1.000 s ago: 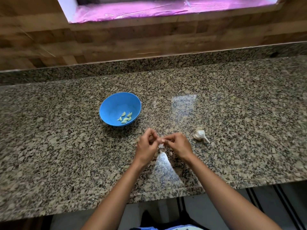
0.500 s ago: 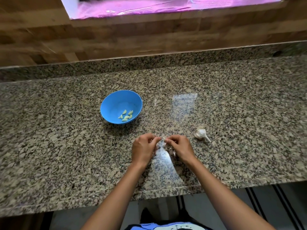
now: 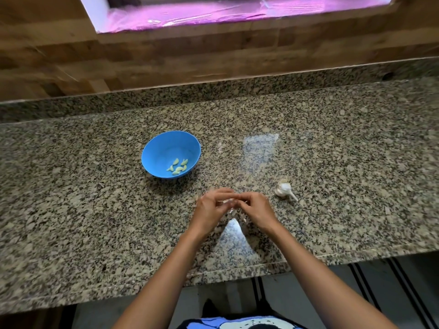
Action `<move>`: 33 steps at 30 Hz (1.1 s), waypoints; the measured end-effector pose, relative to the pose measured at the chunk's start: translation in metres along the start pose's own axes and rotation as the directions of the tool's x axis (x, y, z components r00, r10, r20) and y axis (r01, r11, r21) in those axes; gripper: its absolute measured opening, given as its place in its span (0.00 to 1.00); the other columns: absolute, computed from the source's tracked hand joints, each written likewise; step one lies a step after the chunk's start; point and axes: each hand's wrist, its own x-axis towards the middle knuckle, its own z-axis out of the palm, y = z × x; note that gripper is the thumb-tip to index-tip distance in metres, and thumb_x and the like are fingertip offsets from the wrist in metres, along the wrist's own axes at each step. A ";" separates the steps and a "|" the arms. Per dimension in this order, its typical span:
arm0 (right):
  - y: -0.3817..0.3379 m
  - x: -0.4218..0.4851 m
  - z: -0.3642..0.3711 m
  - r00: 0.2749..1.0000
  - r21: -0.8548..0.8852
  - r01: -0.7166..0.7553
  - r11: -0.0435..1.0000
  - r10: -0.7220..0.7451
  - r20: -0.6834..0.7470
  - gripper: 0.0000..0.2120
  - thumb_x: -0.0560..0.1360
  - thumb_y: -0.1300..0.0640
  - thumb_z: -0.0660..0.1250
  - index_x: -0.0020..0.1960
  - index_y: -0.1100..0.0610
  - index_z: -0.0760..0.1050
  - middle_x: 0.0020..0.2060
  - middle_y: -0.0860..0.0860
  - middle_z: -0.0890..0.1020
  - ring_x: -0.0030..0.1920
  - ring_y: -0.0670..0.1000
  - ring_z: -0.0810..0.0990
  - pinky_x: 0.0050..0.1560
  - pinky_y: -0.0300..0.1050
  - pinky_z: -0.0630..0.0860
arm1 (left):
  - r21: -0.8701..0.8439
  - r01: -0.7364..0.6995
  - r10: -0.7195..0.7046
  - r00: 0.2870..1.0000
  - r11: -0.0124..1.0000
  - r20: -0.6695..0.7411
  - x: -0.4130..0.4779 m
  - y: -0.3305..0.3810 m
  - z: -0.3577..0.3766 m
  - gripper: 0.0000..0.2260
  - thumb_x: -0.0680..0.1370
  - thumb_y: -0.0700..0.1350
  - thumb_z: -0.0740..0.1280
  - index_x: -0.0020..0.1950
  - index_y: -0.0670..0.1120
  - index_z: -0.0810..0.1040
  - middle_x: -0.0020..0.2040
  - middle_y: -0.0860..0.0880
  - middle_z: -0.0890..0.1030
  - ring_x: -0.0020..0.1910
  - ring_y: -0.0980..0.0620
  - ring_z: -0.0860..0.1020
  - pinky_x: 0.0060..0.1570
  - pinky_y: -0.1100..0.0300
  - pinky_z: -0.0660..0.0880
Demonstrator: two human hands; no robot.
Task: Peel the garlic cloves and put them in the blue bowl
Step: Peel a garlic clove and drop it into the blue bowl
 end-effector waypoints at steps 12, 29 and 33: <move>0.027 -0.019 0.002 0.902 0.056 0.090 0.994 -0.058 -0.427 0.18 0.77 0.68 0.59 0.62 0.53 0.74 0.62 0.49 0.75 0.30 0.35 0.70 0.29 0.26 0.70 | 0.326 0.126 0.048 0.877 0.937 -0.478 -0.025 -0.070 -0.038 0.12 0.77 0.42 0.66 0.60 0.44 0.78 0.63 0.48 0.77 0.63 0.50 0.75 0.61 0.52 0.73; 0.048 -0.035 -0.003 0.735 0.490 0.002 0.872 0.330 -0.592 0.12 0.81 0.58 0.56 0.60 0.58 0.74 0.50 0.49 0.80 0.51 0.47 0.79 0.53 0.41 0.75 | 0.496 -0.569 0.256 0.786 0.656 0.563 0.018 -0.013 0.059 0.22 0.80 0.55 0.56 0.73 0.53 0.64 0.76 0.50 0.59 0.75 0.51 0.55 0.74 0.53 0.53; 0.041 -0.028 0.001 0.696 0.494 -0.015 0.869 0.364 -0.620 0.11 0.80 0.58 0.57 0.57 0.57 0.77 0.49 0.49 0.80 0.50 0.49 0.79 0.53 0.44 0.76 | 0.504 -0.593 0.295 0.781 0.629 0.551 -0.005 -0.023 0.024 0.20 0.81 0.41 0.59 0.73 0.52 0.66 0.75 0.52 0.62 0.75 0.55 0.56 0.73 0.60 0.52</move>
